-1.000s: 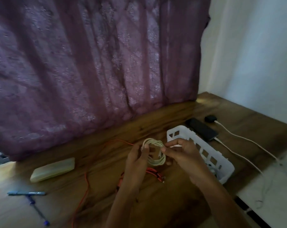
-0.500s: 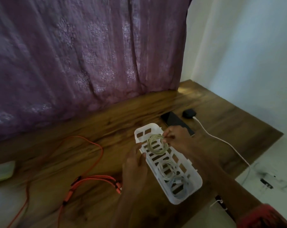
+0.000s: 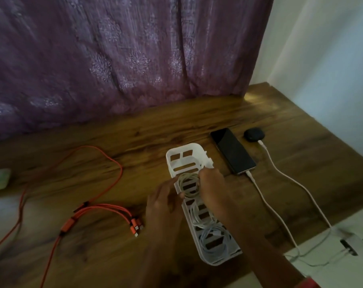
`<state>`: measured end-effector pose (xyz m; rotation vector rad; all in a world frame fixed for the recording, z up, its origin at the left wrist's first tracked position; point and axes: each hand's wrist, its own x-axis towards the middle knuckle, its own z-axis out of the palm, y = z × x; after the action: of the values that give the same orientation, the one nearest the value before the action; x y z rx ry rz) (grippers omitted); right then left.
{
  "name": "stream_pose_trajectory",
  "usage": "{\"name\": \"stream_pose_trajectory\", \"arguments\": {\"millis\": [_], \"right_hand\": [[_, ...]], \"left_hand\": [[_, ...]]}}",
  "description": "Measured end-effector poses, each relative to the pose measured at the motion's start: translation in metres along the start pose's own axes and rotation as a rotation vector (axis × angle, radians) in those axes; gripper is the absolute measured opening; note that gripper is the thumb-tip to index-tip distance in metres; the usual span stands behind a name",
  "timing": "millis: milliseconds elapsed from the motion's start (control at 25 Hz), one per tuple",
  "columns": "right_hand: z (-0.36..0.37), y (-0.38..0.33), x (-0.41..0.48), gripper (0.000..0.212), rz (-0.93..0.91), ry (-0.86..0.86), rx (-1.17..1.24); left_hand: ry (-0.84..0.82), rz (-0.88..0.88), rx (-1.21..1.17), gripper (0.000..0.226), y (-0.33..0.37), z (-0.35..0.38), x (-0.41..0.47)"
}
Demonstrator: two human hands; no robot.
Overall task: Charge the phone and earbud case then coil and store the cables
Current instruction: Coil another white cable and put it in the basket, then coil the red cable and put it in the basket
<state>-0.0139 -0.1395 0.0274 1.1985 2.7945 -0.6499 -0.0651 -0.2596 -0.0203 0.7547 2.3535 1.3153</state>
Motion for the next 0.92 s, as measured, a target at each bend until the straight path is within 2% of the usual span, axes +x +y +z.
{"name": "stream_pose_trajectory", "arguments": {"millis": [240,400,520,680,800,840,920], "right_hand": [[-0.001,0.006,-0.013,0.017,-0.062,-0.076,-0.025],[0.001,0.01,-0.015,0.029,-0.12,-0.087,-0.08],[0.002,0.008,-0.022,0.028,-0.129,0.009,-0.077],[0.0,-0.012,-0.035,0.028,-0.151,0.265,-0.054],[0.009,-0.048,-0.045,0.024,-0.249,0.39,0.058],[0.015,-0.063,-0.05,0.022,-0.297,0.403,0.084],[0.035,-0.093,-0.057,0.024,-0.348,0.321,0.122]], "left_hand": [[0.006,-0.055,0.069,0.041,0.005,-0.002,-0.007],[0.005,-0.033,0.061,0.043,0.003,0.001,-0.009],[0.036,-0.001,0.013,0.042,0.0,-0.003,-0.014],[0.116,-0.018,0.001,0.039,-0.011,-0.02,-0.024],[0.163,-0.036,-0.011,0.035,-0.028,-0.05,-0.029],[0.173,-0.044,-0.005,0.035,-0.034,-0.063,-0.03],[0.207,-0.037,0.008,0.033,-0.047,-0.091,-0.033]]}}
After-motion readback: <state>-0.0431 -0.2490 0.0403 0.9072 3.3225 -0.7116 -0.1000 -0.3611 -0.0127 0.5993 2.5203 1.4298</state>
